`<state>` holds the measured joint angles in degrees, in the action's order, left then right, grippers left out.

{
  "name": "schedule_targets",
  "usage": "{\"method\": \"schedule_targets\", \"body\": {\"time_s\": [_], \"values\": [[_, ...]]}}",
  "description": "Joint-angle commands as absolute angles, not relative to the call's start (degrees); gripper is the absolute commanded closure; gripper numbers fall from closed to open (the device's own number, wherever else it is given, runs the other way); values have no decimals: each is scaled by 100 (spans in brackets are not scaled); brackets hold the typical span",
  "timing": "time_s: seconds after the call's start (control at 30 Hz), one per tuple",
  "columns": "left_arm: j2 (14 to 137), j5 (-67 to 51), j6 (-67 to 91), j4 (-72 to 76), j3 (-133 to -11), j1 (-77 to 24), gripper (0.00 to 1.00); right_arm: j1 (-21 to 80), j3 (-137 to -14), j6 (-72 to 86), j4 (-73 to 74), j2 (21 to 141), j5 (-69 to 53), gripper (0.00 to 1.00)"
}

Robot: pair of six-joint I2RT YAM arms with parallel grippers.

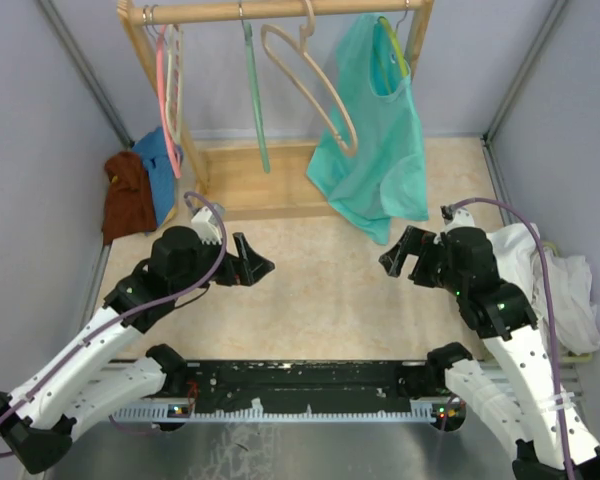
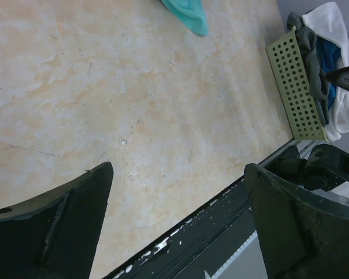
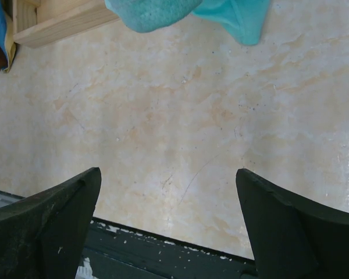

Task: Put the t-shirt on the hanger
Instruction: Pick up the T-shirt and place it in the bin.

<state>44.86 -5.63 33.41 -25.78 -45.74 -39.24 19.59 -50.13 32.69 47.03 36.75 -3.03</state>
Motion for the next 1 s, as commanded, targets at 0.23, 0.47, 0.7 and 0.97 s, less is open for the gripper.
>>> {"method": "schedule_targets", "body": {"time_s": [0.23, 0.47, 0.7, 0.97], "values": [[4354, -484, 3349, -2435, -4690, -3929, 0, 1914, -5300, 3221, 4647, 3795, -289, 1], [4452, -516, 3255, -2461, -4797, -3929, 0, 1918, -5273, 3285, 4632, 3833, -273, 1], [4612, -579, 3105, -2452, -5027, -3929, 1, 1915, -5823, 3201, 5239, 4271, 772, 1], [4687, -677, 2932, -2473, -5117, -3929, 1, 1915, -7131, 3276, 6510, 5648, 3422, 1]]}}
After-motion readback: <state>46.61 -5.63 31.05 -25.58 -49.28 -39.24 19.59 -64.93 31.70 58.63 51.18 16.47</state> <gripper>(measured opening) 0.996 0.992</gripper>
